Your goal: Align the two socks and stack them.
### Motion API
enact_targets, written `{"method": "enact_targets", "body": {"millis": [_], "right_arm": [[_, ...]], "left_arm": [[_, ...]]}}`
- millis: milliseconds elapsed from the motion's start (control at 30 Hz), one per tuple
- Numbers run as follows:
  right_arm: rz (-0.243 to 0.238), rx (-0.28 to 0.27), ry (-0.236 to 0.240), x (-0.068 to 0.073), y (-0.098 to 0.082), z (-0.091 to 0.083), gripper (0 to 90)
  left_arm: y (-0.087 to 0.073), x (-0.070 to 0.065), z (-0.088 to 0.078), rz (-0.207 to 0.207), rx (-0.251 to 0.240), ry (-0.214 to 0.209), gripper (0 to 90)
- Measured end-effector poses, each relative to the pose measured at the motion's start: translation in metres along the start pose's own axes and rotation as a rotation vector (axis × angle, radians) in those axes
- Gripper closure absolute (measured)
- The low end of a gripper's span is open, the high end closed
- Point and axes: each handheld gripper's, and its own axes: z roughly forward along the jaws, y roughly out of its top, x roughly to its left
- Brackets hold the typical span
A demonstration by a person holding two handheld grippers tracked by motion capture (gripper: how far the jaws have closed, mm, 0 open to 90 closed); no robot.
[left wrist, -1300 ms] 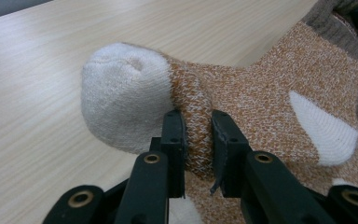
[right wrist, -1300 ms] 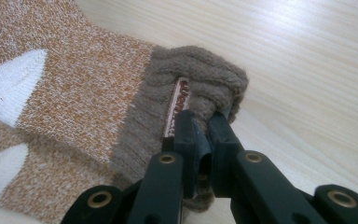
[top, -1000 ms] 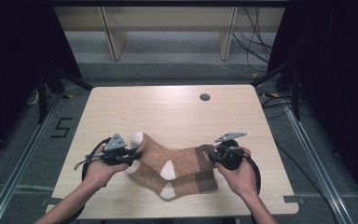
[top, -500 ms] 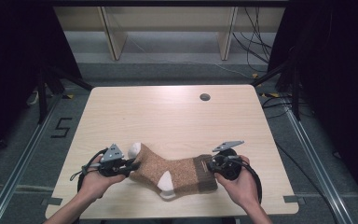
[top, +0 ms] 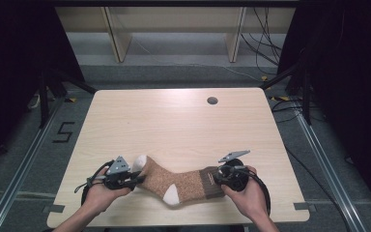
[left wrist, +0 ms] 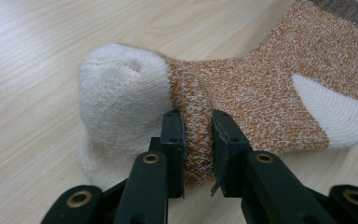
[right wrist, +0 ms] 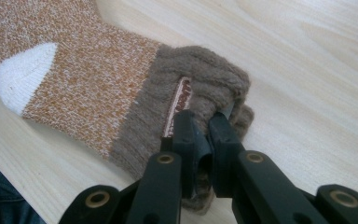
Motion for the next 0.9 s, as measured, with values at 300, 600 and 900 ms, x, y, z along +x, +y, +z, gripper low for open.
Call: {"method": "enact_targets", "body": {"millis": [300, 600, 900], "right_arm": [[-0.006, 0.034, -0.008, -0.003, -0.006, 0.009, 79.3], [0.060, -0.015, -0.020, -0.009, -0.010, 0.004, 53.3], [0.165, -0.050, -0.009, -0.022, -0.012, 0.005, 47.4]], "left_arm": [[-0.005, 0.001, 0.004, -0.013, 0.026, -0.009, 74.0], [0.002, 0.011, -0.011, -0.051, -0.029, 0.029, 51.3], [0.008, 0.049, -0.002, -0.193, 0.012, 0.056, 49.3]]}}
